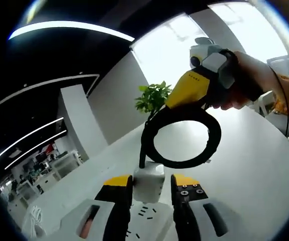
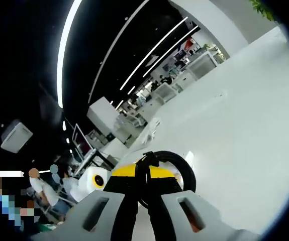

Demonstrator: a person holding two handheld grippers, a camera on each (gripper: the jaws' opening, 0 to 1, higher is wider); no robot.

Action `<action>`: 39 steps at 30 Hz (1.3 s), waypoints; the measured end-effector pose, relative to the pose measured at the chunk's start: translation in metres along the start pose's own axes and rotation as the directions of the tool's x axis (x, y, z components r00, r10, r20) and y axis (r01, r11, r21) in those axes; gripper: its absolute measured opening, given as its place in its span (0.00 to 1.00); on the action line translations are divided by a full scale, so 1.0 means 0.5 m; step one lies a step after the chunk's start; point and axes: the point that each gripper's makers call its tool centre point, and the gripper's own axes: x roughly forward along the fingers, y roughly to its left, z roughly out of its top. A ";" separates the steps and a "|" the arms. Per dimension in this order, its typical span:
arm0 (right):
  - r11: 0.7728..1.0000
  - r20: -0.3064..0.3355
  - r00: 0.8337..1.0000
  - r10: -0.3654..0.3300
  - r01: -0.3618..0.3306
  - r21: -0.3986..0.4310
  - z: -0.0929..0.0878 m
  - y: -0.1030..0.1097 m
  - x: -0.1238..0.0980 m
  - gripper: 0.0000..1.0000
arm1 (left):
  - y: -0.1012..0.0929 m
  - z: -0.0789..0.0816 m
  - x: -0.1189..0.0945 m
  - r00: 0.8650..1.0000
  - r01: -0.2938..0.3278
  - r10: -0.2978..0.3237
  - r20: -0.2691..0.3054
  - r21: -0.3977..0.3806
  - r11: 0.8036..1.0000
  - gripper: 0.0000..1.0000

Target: Straighten the power strip on the desk, plug the charger into it

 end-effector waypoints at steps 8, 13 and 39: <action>1.000 -0.010 1.000 0.012 -0.012 0.029 -0.003 0.012 0.009 0.04 | 0.019 0.000 -0.007 1.000 0.012 -0.012 0.009 0.002 1.000 0.26; 0.998 -0.018 0.999 0.030 -0.029 0.053 -0.005 0.028 0.023 0.04 | 0.031 -0.001 -0.021 0.998 0.062 -0.063 0.015 0.024 0.998 0.26; 0.995 -0.004 0.999 0.036 -0.035 0.098 0.039 0.036 0.052 0.05 | 0.066 -0.008 -0.024 0.928 0.365 -0.340 0.152 -0.189 0.912 0.25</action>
